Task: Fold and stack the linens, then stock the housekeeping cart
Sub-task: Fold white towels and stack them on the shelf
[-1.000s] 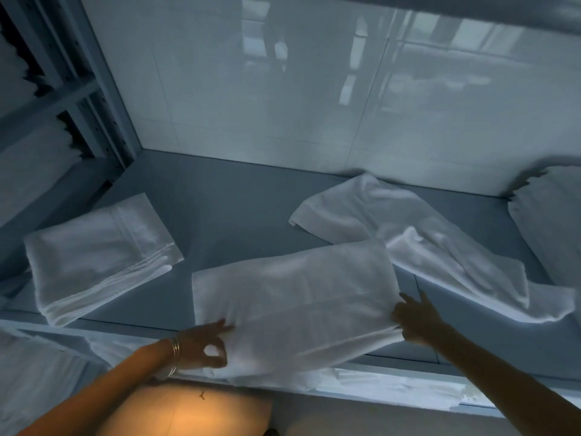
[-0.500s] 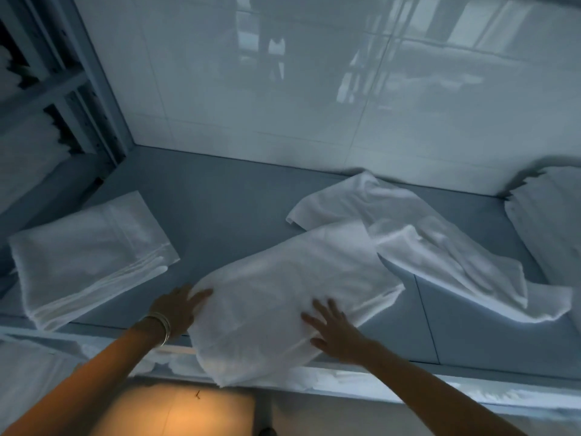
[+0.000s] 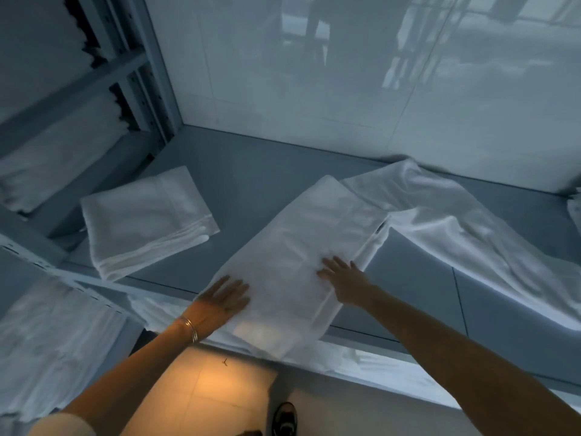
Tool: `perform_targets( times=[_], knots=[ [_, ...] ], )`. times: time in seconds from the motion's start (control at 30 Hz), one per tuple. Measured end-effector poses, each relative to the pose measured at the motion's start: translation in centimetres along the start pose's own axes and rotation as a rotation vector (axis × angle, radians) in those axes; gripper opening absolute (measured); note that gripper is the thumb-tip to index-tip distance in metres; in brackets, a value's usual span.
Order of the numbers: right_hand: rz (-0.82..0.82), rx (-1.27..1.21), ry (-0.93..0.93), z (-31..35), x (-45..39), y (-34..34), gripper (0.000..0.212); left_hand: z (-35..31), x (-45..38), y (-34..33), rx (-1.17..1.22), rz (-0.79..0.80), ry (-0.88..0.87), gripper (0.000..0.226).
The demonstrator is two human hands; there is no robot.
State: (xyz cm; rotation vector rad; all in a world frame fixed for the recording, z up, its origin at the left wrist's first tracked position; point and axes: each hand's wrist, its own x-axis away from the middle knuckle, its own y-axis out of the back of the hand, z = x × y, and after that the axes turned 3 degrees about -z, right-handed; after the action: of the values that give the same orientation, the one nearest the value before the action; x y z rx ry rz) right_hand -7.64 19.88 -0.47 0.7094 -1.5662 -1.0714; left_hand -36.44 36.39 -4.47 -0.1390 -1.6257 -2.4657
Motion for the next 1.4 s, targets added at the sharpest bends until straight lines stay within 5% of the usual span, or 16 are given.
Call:
perform_targets(
  times=[0.1, 0.23, 0.37, 0.43, 0.57, 0.77, 1.0, 1.2, 1.4],
  knots=[
    [-0.181, 0.023, -0.030, 2.6, 1.6, -2.2, 0.073, -2.2, 0.0, -0.5, 0.053, 0.069, -0.055, 0.104],
    [-0.317, -0.102, -0.009, 4.6, 3.9, -5.6, 0.084, -2.7, -0.8, -0.3, 0.124, -0.090, 0.015, 0.065],
    [-0.284, -0.222, 0.112, 7.6, 7.3, -5.3, 0.071, -2.6, -0.4, 1.4, 0.285, 0.087, 0.060, 0.090],
    [-0.303, -0.213, 0.134, 9.2, 8.6, -4.6, 0.067, -2.7, 0.2, 3.6, 0.301, 0.025, 0.099, 0.075],
    [-0.461, -0.286, 0.026, 13.0, 12.2, -4.0, 0.100, -4.7, 0.4, 9.6, 0.376, 0.040, 0.222, 0.048],
    [-0.555, -0.274, -0.190, 16.4, 16.7, -4.7, 0.119, -8.9, -1.3, 17.0, 0.468, 0.022, 0.440, 0.030],
    [-0.741, -0.313, -0.160, 8.6, 19.6, -3.4, 0.060, -11.0, -1.2, 22.8, 0.384, 0.089, 0.339, 0.035],
    [-0.520, -0.287, 0.011, 4.5, 22.1, 0.1, 0.025, -12.3, 0.6, 22.8, 0.296, 0.213, 0.254, 0.047],
    [-0.084, -0.511, 0.093, 1.0, 20.3, 2.9, 0.005, -7.0, 0.7, 23.3, 0.751, 0.382, 0.261, 0.027]
  ],
)
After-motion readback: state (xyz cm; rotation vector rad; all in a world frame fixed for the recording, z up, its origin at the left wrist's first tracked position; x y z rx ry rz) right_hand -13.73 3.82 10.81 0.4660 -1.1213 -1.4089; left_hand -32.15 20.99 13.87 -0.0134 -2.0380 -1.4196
